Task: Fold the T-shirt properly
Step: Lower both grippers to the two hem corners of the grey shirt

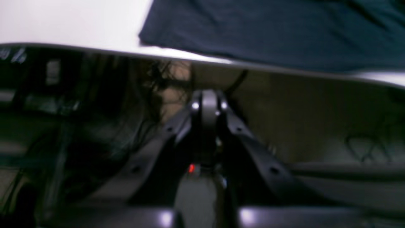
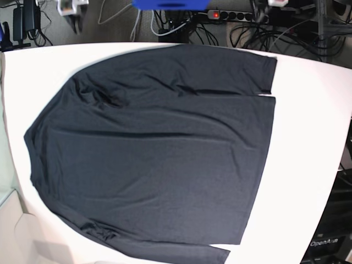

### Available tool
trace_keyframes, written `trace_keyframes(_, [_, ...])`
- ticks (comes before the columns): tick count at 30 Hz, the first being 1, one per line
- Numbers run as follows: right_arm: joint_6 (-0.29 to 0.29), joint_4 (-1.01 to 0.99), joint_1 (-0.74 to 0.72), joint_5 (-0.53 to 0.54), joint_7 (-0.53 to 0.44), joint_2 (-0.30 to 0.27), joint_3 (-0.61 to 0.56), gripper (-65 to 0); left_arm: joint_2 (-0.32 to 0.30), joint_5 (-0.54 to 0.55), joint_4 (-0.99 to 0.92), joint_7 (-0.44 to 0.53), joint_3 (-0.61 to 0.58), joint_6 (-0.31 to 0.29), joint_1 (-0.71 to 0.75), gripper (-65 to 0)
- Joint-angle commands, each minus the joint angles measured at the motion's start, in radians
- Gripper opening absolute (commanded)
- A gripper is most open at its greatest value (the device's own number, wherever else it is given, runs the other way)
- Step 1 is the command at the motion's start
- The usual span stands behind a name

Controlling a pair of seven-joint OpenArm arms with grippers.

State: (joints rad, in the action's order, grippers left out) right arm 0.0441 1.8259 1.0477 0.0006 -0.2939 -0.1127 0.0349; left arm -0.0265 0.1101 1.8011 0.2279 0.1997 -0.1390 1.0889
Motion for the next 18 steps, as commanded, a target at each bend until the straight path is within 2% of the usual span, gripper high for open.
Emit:
trace_keyframes(1, [-0.033,0.022,-0.005,0.0,0.011,0.003,0.0,-65.0,0.0,0.003,0.052,-0.028,0.03,0.0,-0.025,-64.6])
trace_keyframes(2, [-0.052,0.03,-0.037,0.0,0.077,0.005,-0.002,-65.0,0.006,0.001,0.084,-0.138,0.062,-0.006,-0.072,-64.6])
trace_keyframes(6, [-0.056,0.03,-0.131,0.002,0.247,0.006,0.001,-65.0,-0.005,0.013,0.142,-0.539,0.122,-0.007,-0.238,-64.6])
trace_keyframes(8, [-0.056,0.03,-0.152,0.005,0.275,0.005,-0.003,-65.0,-0.002,0.01,0.153,-0.661,0.157,-0.009,-0.296,-64.6])
trace_keyframes(10, [-0.056,0.03,-0.172,0.005,0.289,0.005,-0.002,-65.0,0.001,0.012,0.17,-0.712,0.174,-0.009,-0.333,-64.6])
trace_keyframes(18, [-0.057,0.03,-0.254,0.005,0.393,0.005,-0.003,-65.0,-0.008,0.013,0.17,-0.726,0.183,-0.009,-0.361,-64.6])
